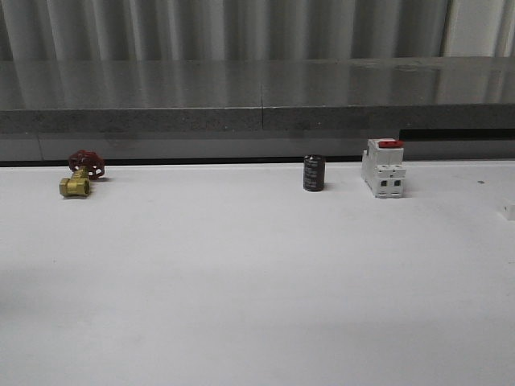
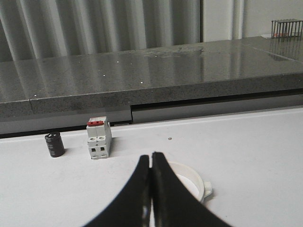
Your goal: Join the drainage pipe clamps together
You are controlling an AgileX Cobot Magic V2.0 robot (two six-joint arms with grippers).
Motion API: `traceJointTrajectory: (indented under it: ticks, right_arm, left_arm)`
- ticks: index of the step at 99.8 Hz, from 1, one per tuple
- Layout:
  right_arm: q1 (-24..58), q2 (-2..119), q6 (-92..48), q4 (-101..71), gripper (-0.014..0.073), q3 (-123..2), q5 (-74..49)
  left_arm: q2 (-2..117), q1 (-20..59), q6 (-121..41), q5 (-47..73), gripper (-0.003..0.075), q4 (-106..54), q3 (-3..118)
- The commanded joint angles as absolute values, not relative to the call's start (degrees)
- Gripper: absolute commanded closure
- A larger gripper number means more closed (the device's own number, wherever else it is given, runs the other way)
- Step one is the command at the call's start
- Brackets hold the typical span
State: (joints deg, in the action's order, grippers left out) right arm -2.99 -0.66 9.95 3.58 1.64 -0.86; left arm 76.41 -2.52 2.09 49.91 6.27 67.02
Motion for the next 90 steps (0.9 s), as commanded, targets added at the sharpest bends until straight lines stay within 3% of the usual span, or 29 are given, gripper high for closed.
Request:
traceJointTrajectory:
  ticks: [1,41,90]
  right_arm:
    - [-3.2,-1.7,9.8,4.1,0.0661,0.5,3.7]
    - [-3.2,-1.7,9.8,4.1,0.0661,0.5,3.7]
    - [-3.2,-1.7,9.8,4.1,0.0661,0.5,3.7]
  left_arm:
    - [80.8,-4.2,-1.5,49.2,0.0269,6.0,73.2]
    - [98.5,-16.0,-13.9,47.5,0.027,-4.2,79.4]
    - [109.4,-18.9,-14.3,39.4,0.027,-4.3,79.4]
